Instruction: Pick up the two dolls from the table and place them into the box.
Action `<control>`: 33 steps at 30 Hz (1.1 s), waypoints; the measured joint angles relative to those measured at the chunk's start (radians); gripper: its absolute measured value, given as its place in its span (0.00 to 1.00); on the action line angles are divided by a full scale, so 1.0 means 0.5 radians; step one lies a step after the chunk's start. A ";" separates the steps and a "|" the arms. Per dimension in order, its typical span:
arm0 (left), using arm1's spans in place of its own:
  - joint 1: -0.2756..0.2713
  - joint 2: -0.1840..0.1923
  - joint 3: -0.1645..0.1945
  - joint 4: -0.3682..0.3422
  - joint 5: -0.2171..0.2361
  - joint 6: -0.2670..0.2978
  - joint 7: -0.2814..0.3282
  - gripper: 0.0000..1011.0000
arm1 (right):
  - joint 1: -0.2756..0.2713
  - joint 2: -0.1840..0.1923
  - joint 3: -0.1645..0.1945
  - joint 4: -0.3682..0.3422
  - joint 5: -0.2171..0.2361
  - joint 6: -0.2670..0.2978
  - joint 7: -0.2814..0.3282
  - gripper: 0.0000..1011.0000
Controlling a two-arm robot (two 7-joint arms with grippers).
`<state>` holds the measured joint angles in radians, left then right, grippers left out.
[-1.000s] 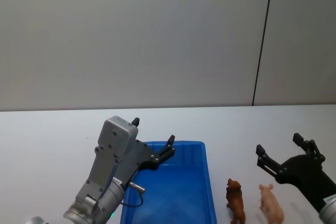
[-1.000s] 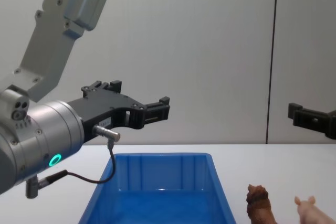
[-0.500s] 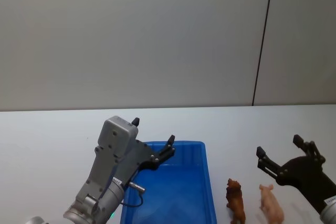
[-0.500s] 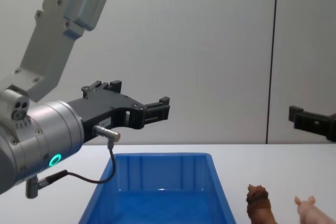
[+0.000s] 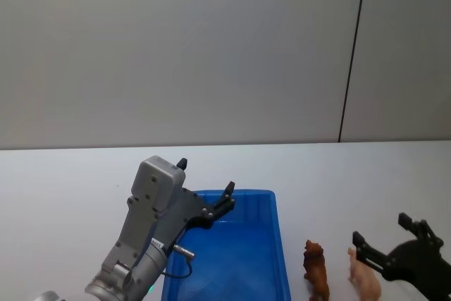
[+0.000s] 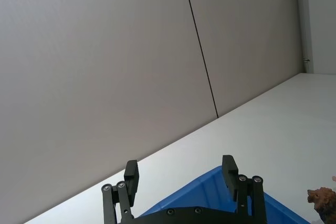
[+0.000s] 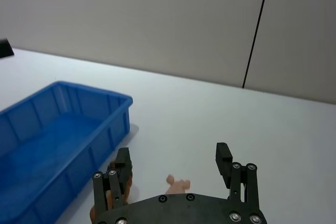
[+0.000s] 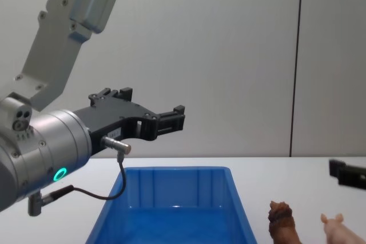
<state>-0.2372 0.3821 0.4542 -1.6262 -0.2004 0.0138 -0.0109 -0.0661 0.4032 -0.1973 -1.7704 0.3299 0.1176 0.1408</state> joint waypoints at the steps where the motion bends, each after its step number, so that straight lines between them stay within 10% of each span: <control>1: 0.000 0.000 0.000 0.000 0.000 0.000 0.000 0.99 | -0.014 0.014 0.006 0.000 0.008 0.017 0.012 0.99; 33: 0.000 0.000 0.000 0.000 0.000 0.000 0.000 0.99 | 0.041 -0.015 -0.035 0.325 0.007 0.302 0.181 0.90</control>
<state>-0.2372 0.3821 0.4542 -1.6262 -0.2004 0.0138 -0.0109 -0.0456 0.3958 -0.2147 -1.6076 0.3333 0.2686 0.2316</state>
